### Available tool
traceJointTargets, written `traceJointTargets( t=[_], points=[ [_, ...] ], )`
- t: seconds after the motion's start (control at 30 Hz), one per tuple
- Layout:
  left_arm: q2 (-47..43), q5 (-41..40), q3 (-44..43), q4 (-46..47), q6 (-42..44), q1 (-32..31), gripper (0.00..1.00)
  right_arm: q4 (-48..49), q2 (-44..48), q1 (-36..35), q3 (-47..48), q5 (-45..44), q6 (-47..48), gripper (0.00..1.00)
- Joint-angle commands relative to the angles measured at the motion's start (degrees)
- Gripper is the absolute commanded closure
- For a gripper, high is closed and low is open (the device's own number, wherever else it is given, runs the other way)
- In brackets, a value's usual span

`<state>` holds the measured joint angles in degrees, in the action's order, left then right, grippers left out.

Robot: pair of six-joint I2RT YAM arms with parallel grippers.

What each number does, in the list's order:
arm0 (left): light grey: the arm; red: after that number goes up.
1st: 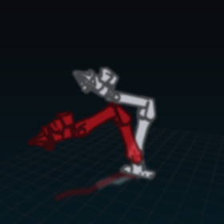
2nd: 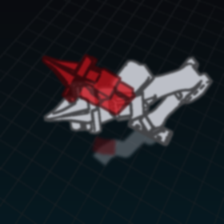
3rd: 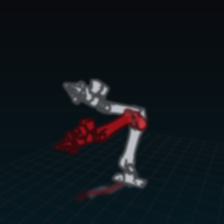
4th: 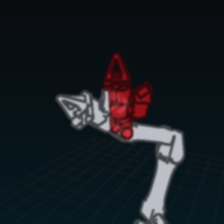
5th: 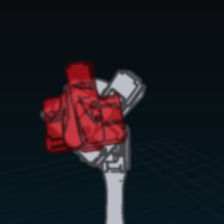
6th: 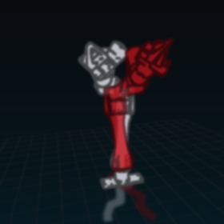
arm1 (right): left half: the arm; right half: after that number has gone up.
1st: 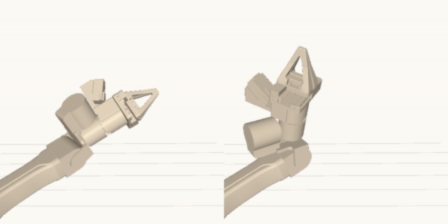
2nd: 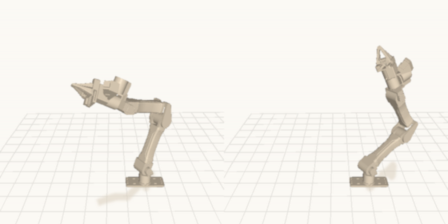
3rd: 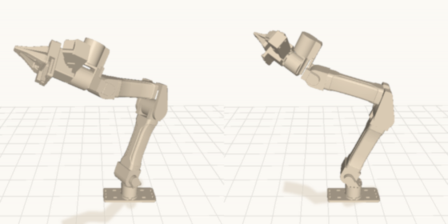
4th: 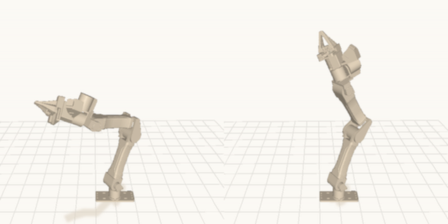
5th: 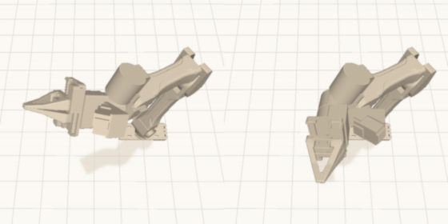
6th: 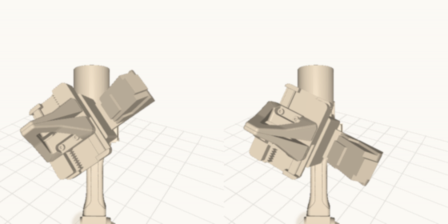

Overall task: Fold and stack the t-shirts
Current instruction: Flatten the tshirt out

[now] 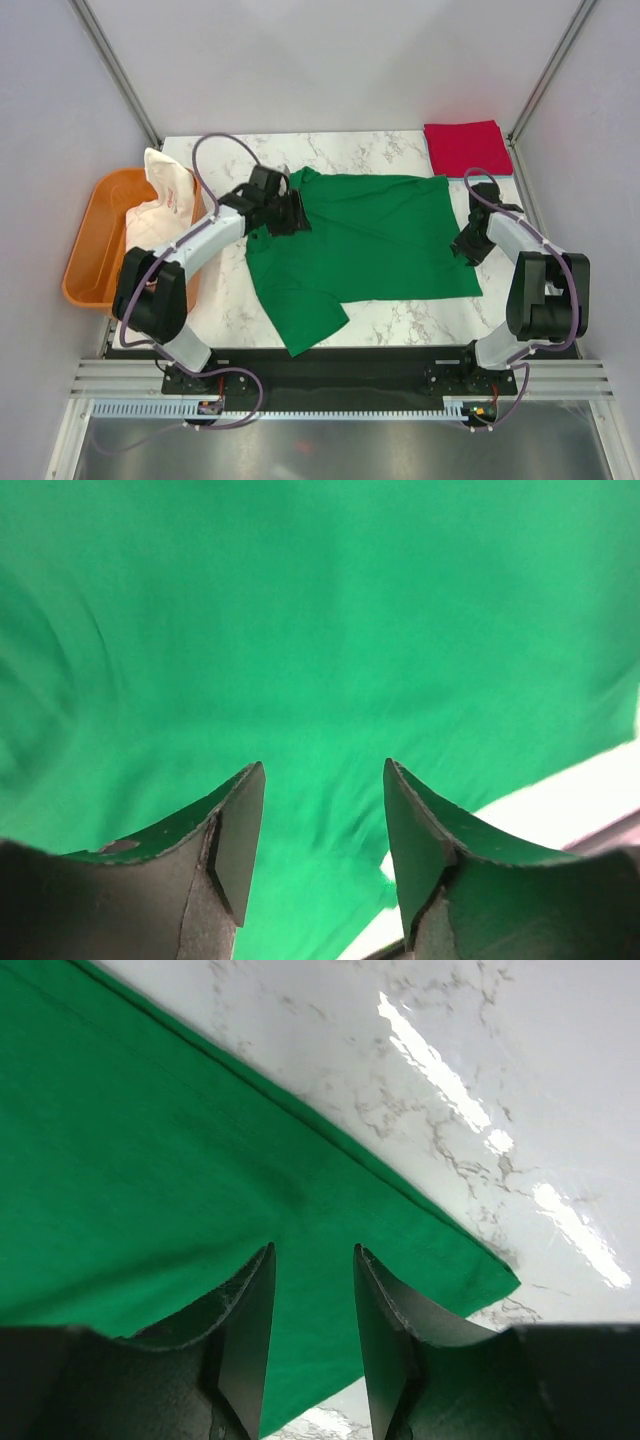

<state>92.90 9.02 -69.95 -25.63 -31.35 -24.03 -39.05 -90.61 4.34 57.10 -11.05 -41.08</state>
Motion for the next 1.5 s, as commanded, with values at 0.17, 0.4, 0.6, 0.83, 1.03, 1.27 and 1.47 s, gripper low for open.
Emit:
traceJointTargets(
  t=[0.17, 0.4, 0.6, 0.83, 1.03, 1.27, 1.47],
  points=[
    [-15.2, -5.9, 20.1, -5.7, -8.5, -4.8, 0.42, -5.2, 1.9, 0.0, -1.4, -6.1, -3.5, 0.54],
    [-33.6, -2.5, 31.4, -9.3, -23.7, -6.3, 0.47, -6.6, 3.8, 0.0, 0.3, -5.3, -4.3, 0.52],
    [-36.1, -2.6, 32.0, -20.5, -34.4, -10.2, 0.47, -6.4, 3.7, 0.1, 1.1, -6.0, -3.0, 0.52],
    [-35.1, -4.2, 33.9, -25.3, -39.0, -19.0, 0.50, -6.2, 3.0, 0.6, 2.0, -8.2, -2.3, 0.52],
    [-32.3, -4.2, 35.4, -25.3, -39.0, -27.9, 0.50, -5.7, 2.0, 1.4, 1.8, -8.0, -1.7, 0.52],
    [-33.0, -4.2, 38.8, -25.3, -39.0, -36.8, 0.50, -5.3, 2.9, 2.1, 1.6, -8.0, -0.8, 0.52],
    [-31.5, -4.2, 41.4, -25.3, -39.0, -37.1, 0.50, -4.5, 3.6, 2.4, 1.0, -7.9, -0.8, 0.53]
  ],
)
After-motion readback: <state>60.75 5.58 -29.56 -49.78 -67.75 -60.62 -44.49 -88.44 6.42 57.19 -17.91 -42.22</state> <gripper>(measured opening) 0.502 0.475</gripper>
